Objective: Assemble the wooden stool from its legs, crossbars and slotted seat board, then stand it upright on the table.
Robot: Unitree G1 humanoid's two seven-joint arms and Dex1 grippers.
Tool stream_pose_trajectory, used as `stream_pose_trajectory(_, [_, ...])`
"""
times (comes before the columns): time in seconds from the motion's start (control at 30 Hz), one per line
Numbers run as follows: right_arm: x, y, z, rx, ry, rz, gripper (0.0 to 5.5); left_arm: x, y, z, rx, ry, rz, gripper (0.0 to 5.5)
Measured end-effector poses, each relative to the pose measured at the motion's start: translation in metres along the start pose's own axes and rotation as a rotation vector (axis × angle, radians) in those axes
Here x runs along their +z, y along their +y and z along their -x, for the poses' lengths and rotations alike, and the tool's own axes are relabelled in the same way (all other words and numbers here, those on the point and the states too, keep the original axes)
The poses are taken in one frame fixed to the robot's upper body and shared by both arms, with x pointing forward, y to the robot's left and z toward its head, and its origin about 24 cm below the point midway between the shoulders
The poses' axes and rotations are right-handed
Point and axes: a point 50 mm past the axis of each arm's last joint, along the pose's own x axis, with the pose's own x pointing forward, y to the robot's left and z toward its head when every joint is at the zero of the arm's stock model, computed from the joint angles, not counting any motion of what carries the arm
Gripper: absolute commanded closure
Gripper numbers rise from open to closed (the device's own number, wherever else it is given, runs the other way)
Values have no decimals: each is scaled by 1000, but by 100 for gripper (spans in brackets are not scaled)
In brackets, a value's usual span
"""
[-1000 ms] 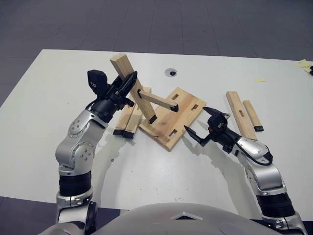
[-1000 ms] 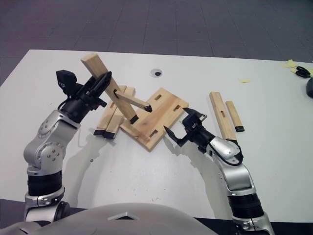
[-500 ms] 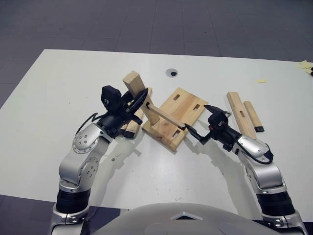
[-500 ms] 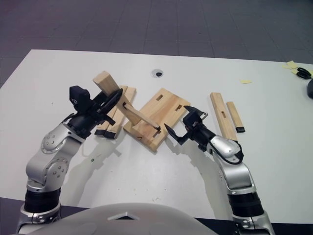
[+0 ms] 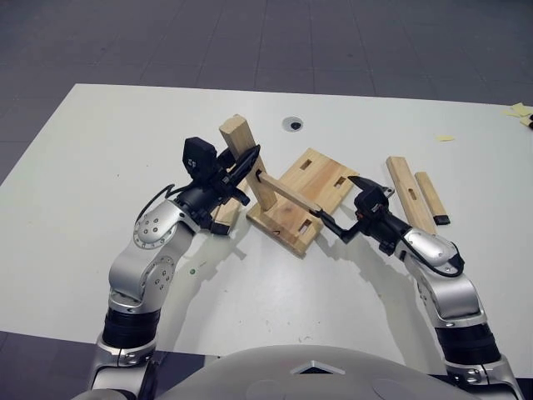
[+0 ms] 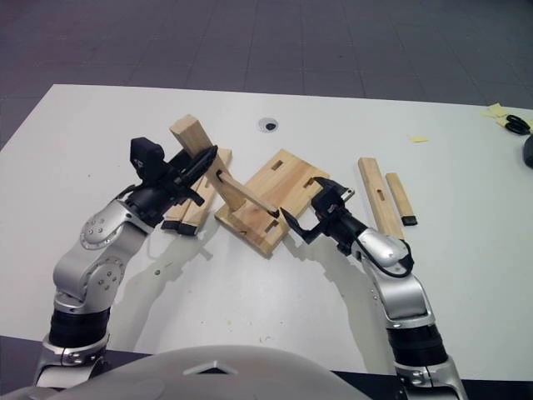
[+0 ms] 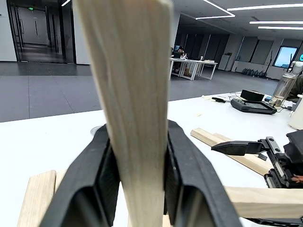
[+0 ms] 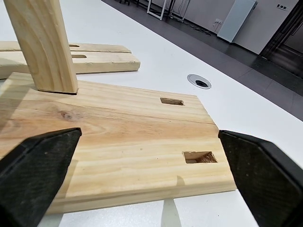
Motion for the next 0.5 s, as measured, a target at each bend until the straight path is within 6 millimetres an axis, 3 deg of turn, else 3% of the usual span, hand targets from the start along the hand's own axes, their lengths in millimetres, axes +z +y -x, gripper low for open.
stream_pose_trajectory(0.07, [0, 0, 0, 0, -2, -2, 10, -6, 2, 0, 18, 30, 28, 340])
stream_pose_trajectory(0.17, [-1, 0, -1, 1, 2, -6, 10, 0, 5, -3, 52, -10, 37, 293])
stream_pose_trajectory(0.5, [-3, 3, -1, -1, 1, -23, 10, 50, -2, -28, -15, -190, 92, 119])
